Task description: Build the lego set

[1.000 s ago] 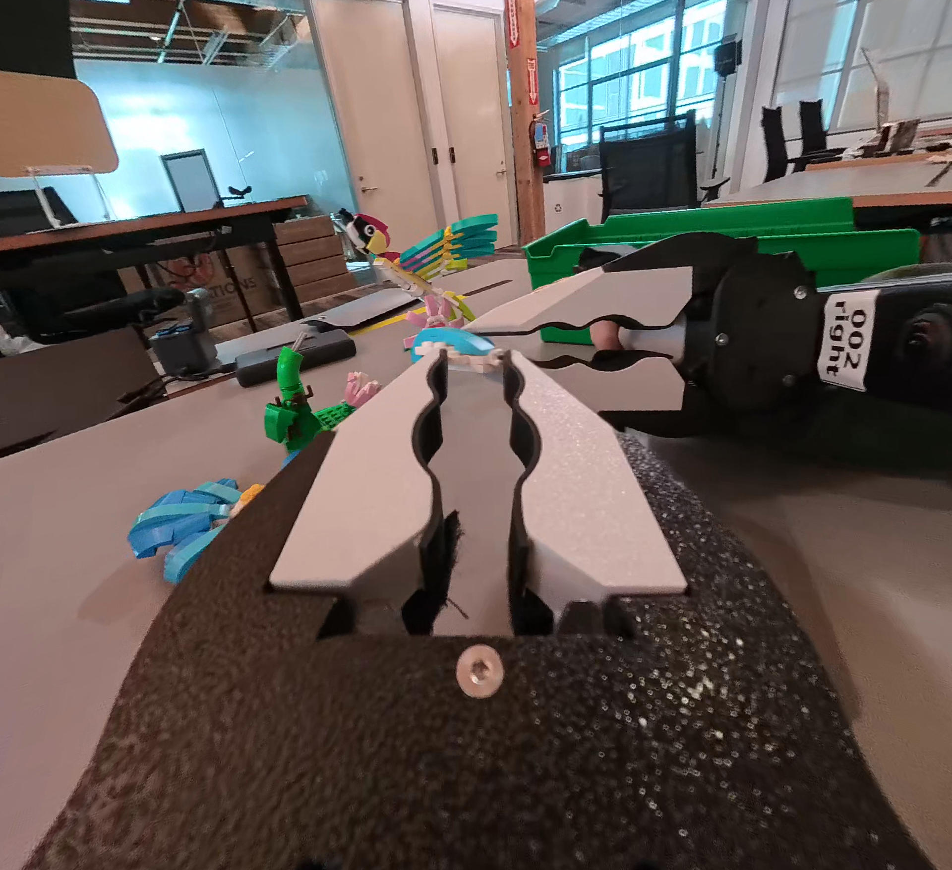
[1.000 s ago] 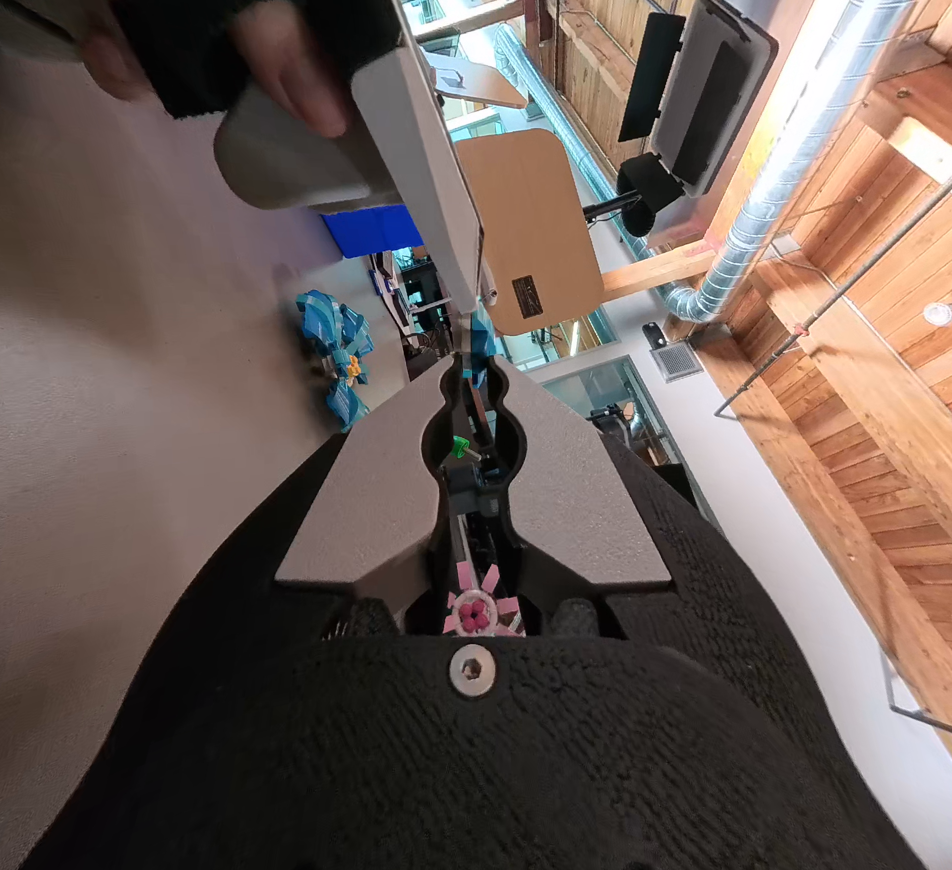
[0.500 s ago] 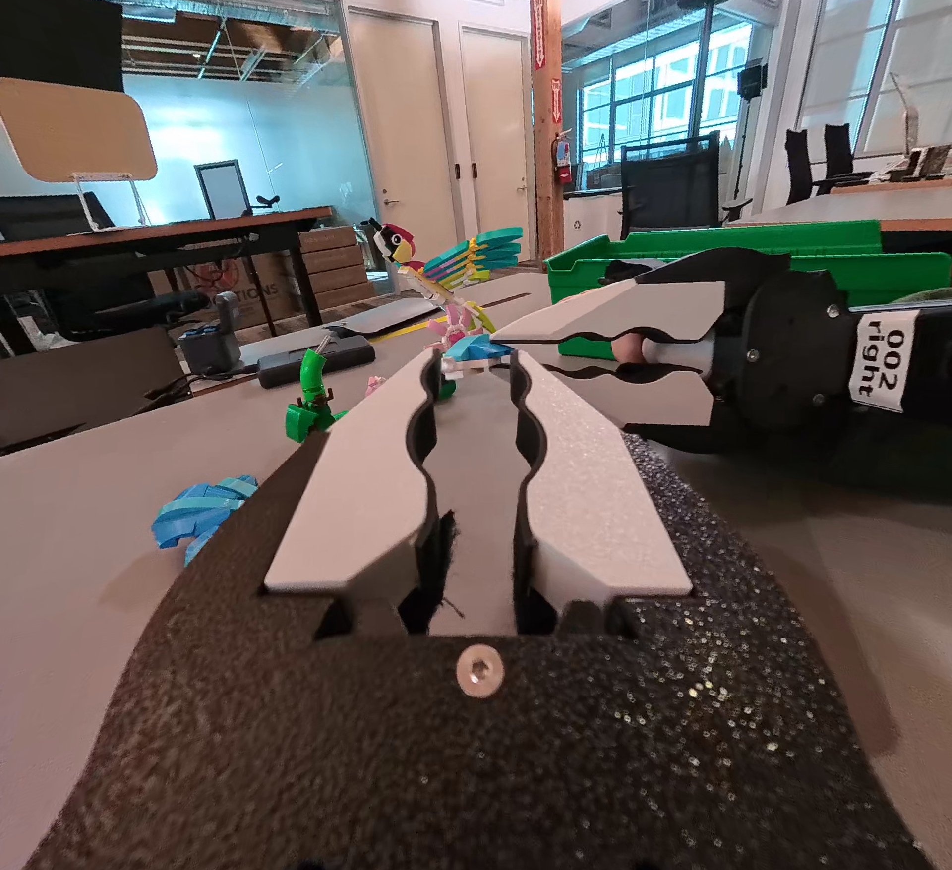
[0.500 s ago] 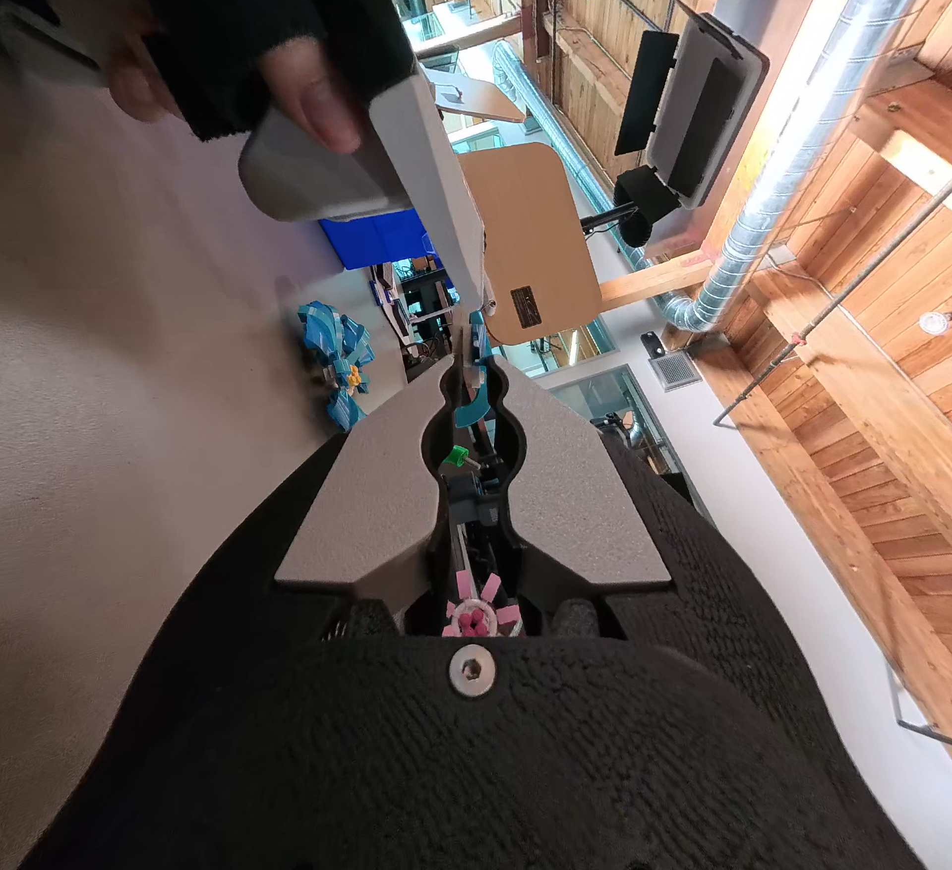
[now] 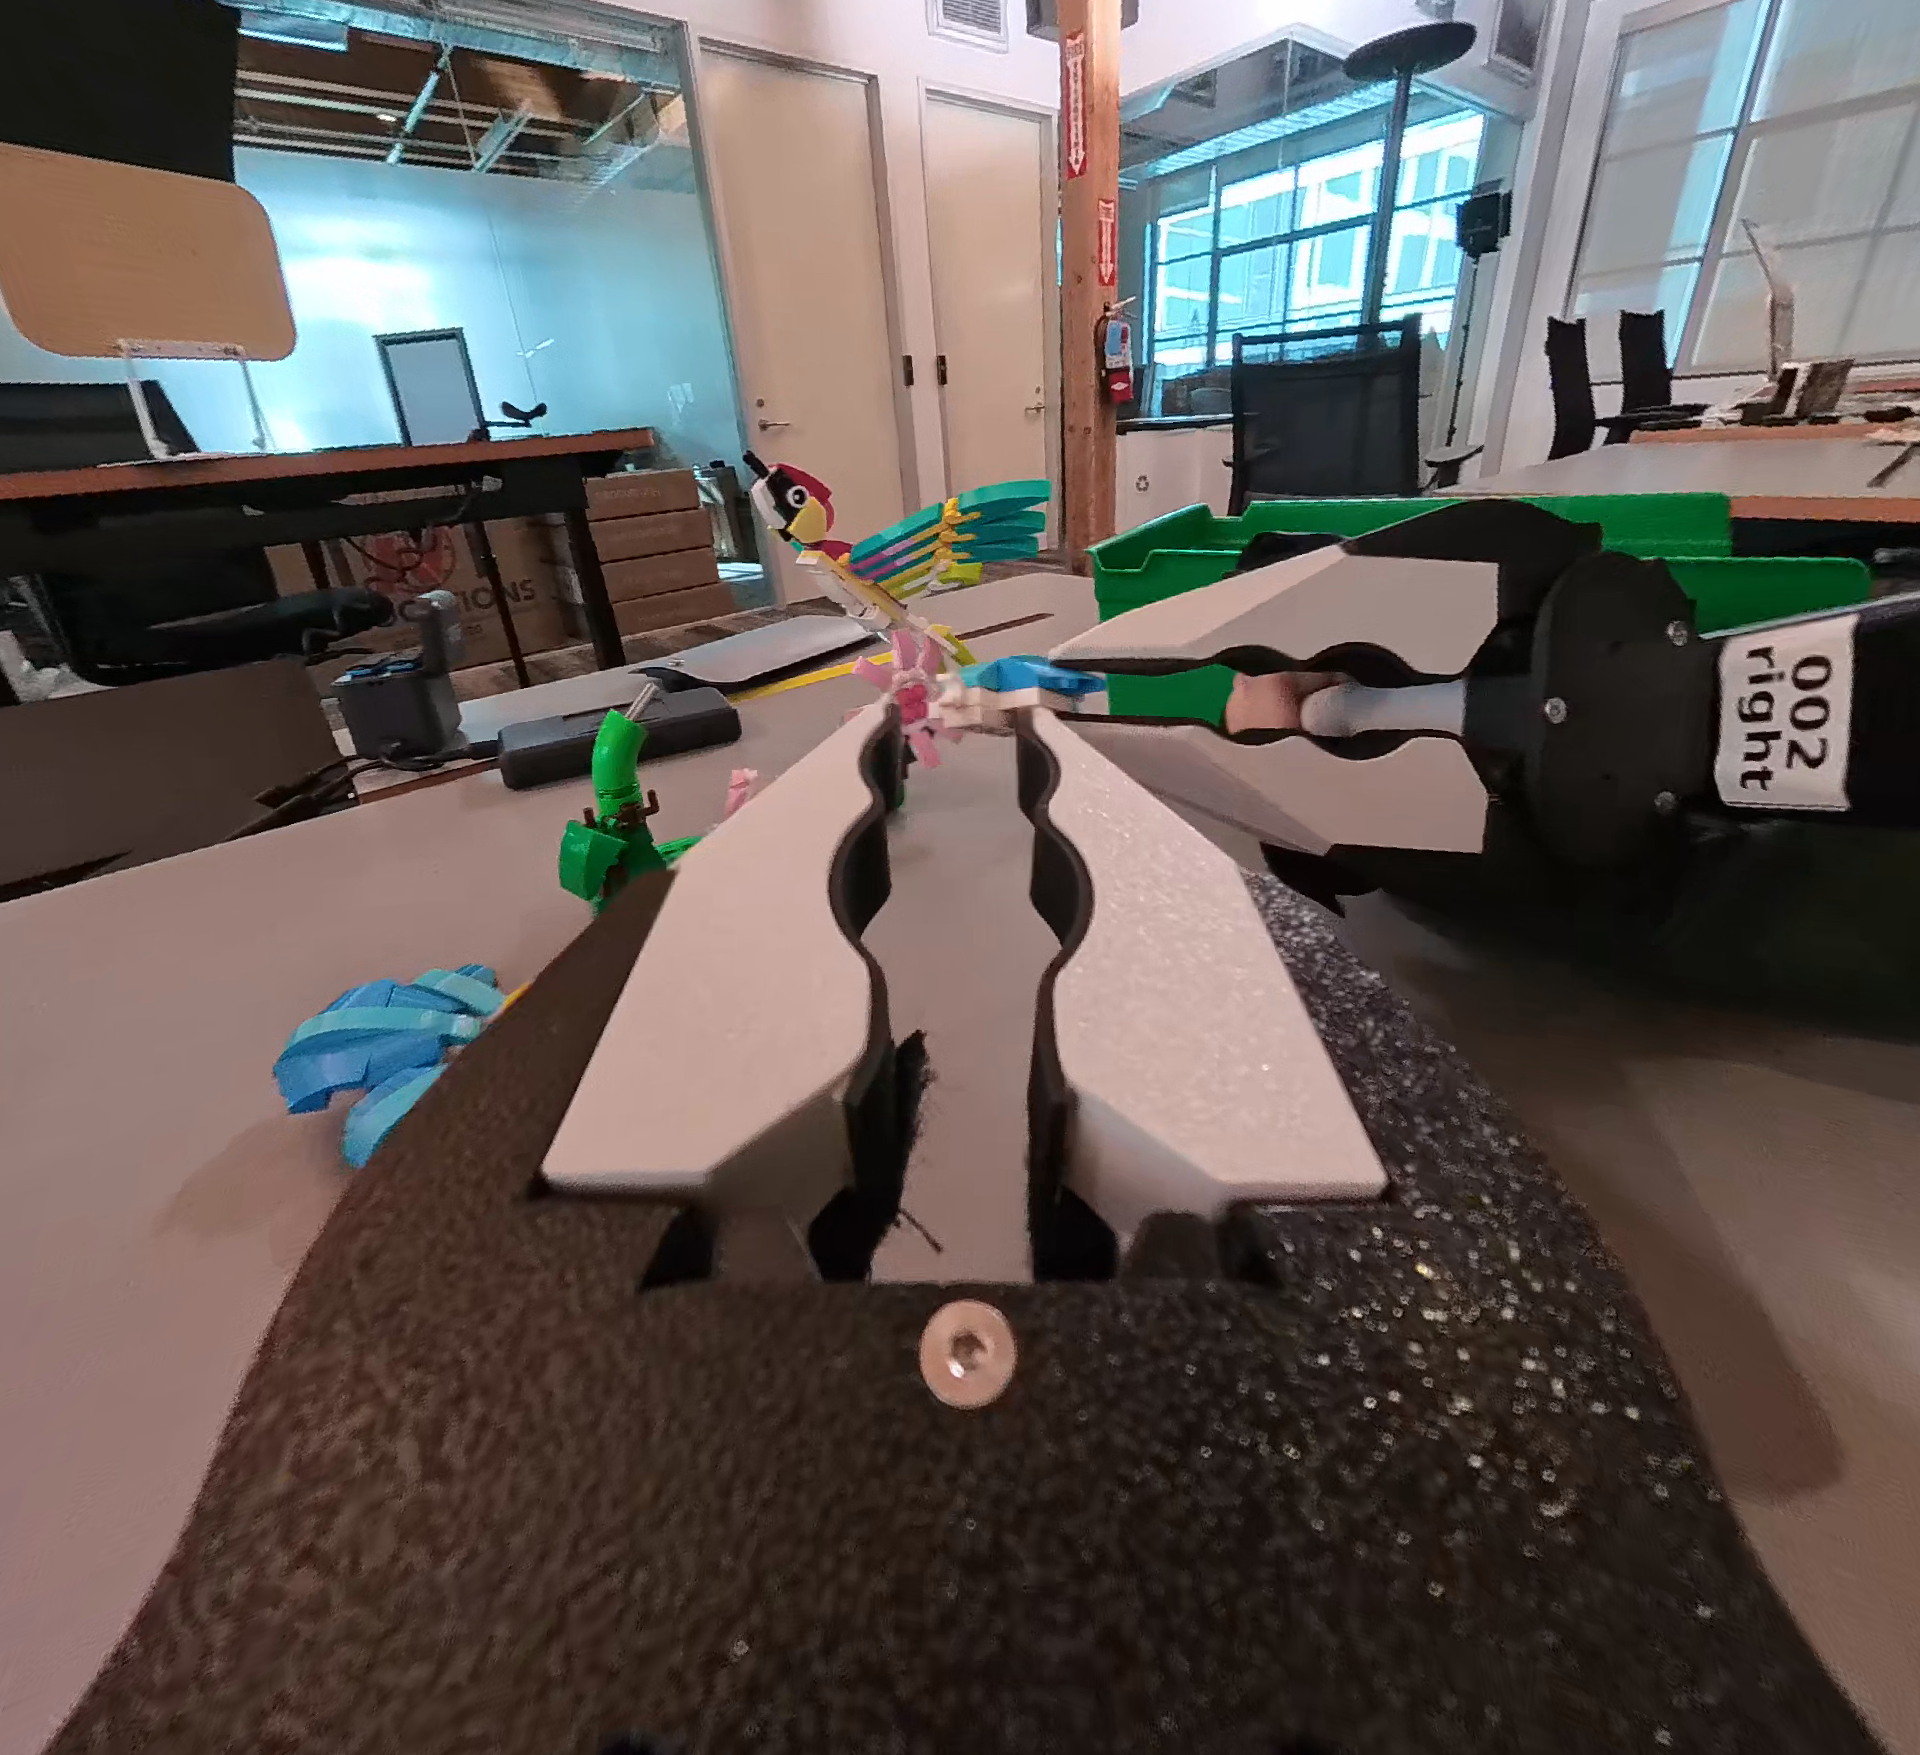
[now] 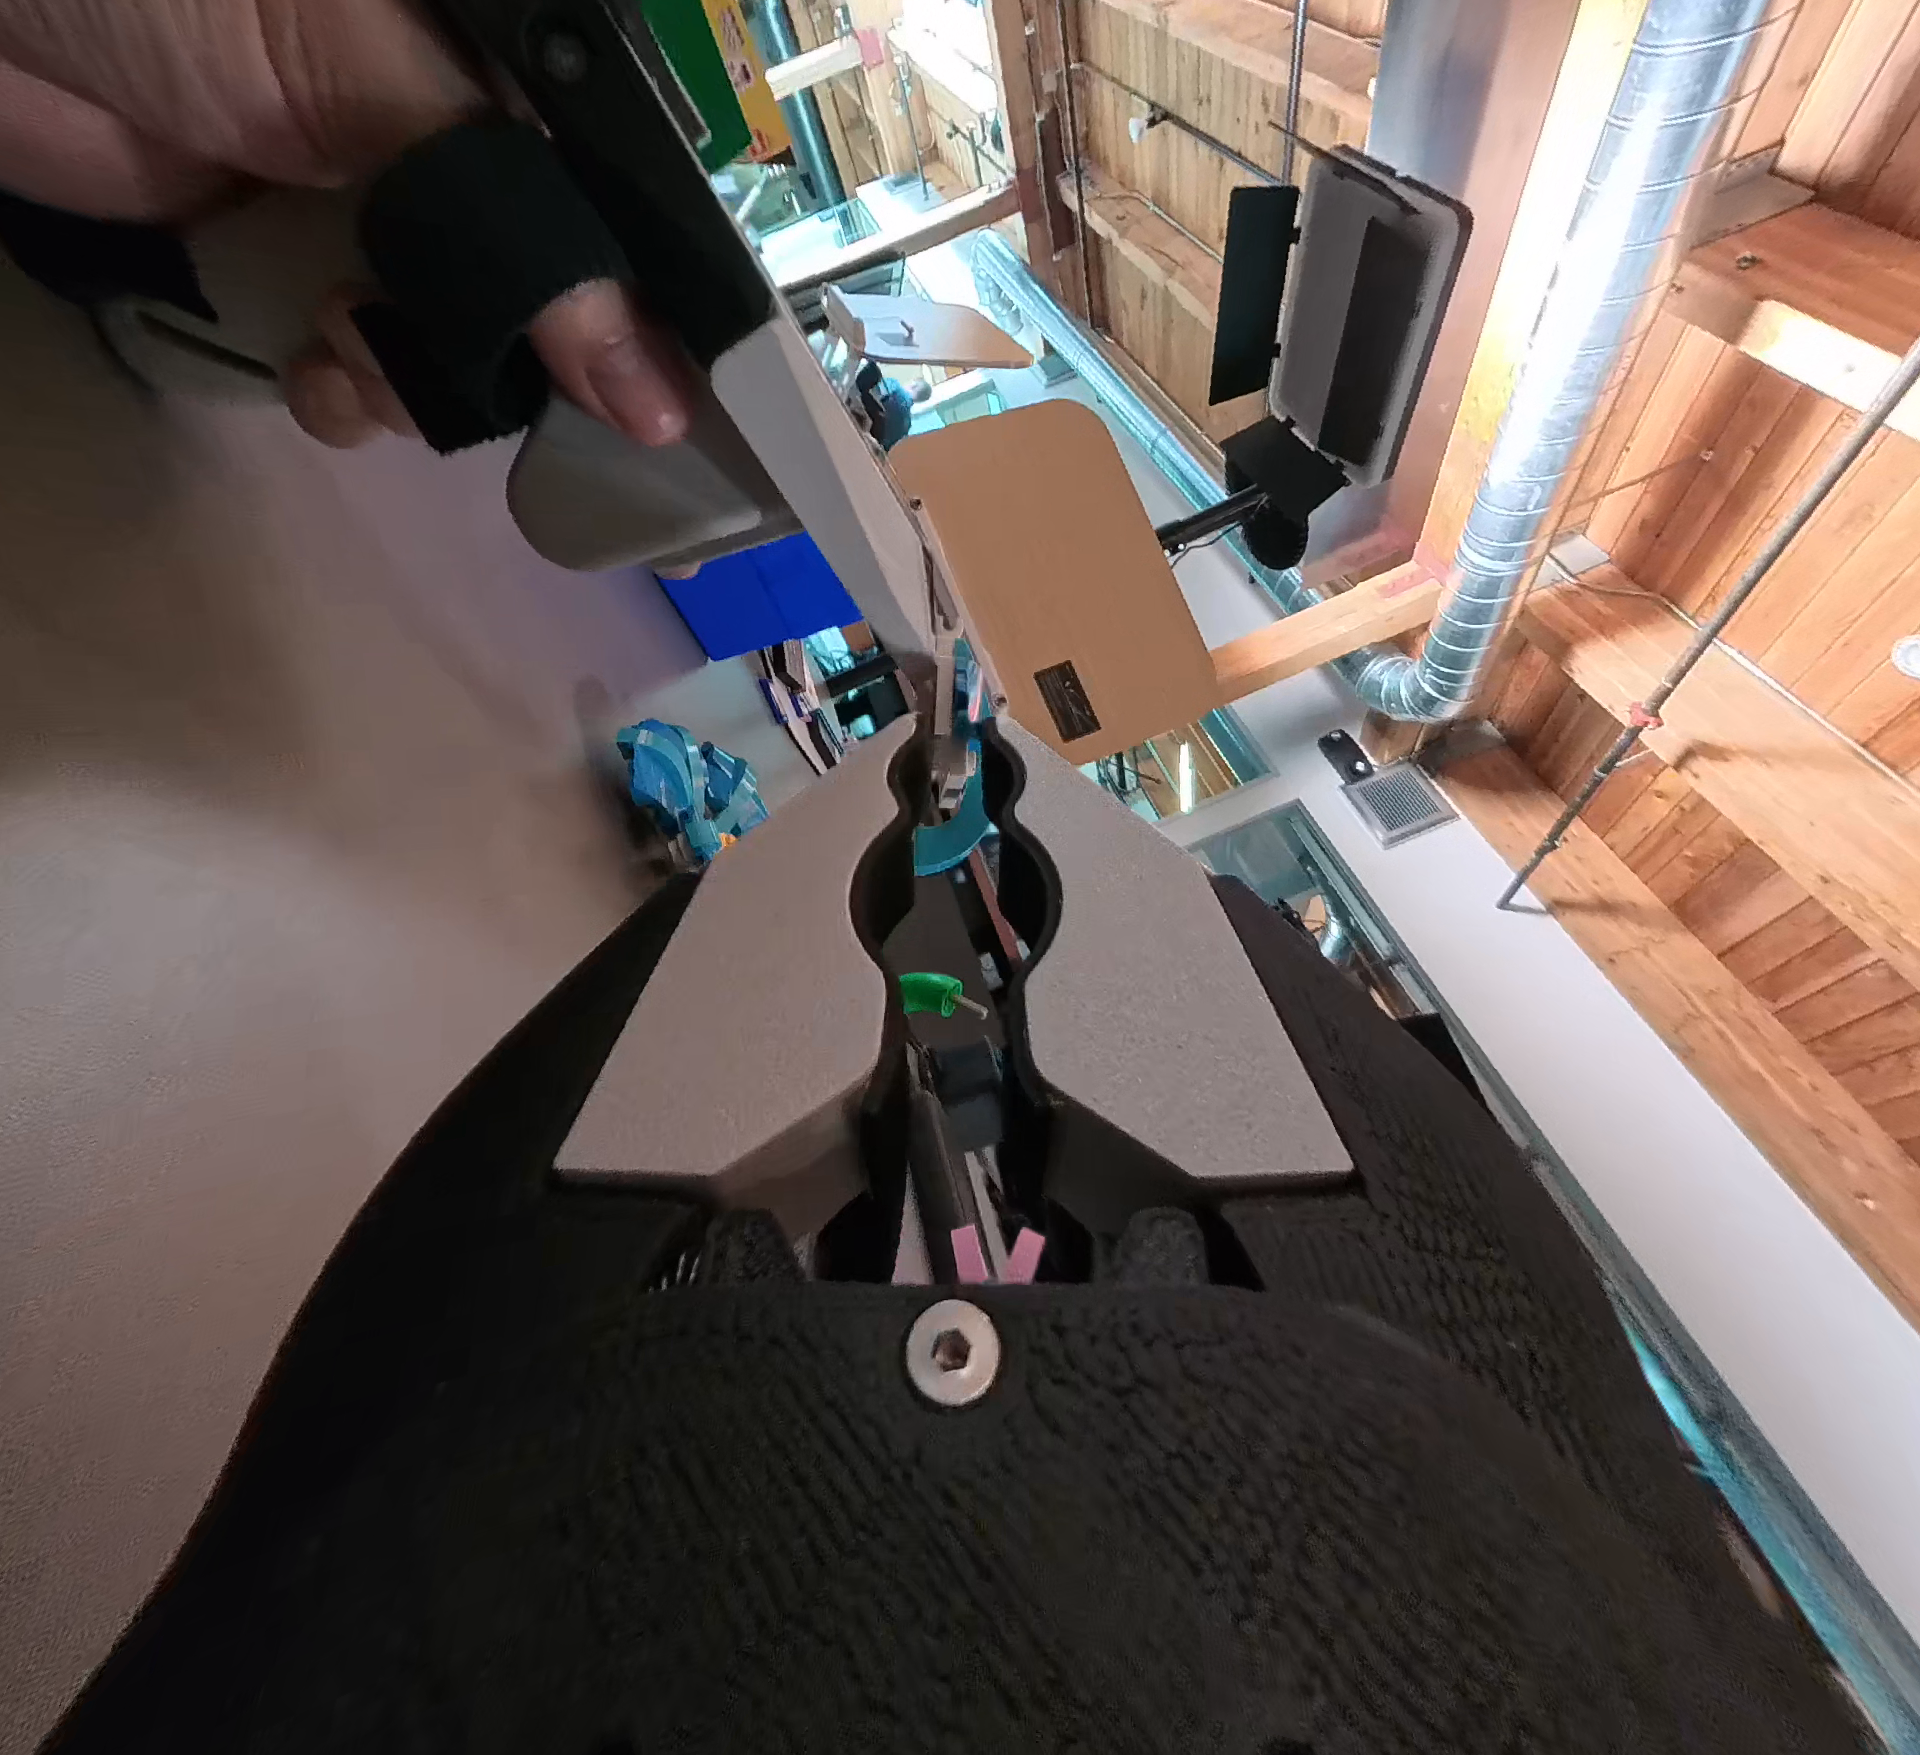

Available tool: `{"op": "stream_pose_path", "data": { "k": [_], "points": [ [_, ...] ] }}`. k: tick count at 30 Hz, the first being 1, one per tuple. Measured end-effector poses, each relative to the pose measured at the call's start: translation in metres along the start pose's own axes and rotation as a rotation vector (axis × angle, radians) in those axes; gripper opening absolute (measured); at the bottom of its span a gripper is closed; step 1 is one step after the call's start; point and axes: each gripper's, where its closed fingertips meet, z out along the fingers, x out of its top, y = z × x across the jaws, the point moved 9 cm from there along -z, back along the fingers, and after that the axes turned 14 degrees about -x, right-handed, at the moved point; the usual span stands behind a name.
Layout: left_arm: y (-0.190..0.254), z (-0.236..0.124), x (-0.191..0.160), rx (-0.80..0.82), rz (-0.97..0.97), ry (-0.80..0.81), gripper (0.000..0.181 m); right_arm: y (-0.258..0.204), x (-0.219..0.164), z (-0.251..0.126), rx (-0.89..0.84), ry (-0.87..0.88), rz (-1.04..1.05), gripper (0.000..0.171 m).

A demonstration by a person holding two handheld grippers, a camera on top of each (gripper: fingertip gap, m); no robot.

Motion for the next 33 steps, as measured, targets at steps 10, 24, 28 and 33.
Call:
{"op": "stream_pose_path", "data": {
  "k": [10, 24, 28, 33],
  "points": [
    [-0.0003, -0.0017, 0.0033, -0.108, -0.097, 0.111, 0.025, -0.0006, 0.0030, -0.0007, 0.010, 0.025, 0.006, 0.006],
    [-0.0057, 0.0004, 0.0004, -0.212, -0.244, 0.133, 0.012, 0.0001, 0.0021, -0.0012, 0.006, 0.019, 0.007, 0.006],
    [-0.0056, 0.0007, 0.0002, -0.206, -0.247, 0.124, 0.012, -0.0001, 0.0010, -0.0011, 0.014, 0.011, 0.029, 0.006],
    [-0.0045, 0.0004, 0.0003, -0.175, -0.202, 0.074, 0.004, -0.0002, -0.0015, -0.0001, 0.051, -0.009, 0.111, 0.008]
  ]
}}
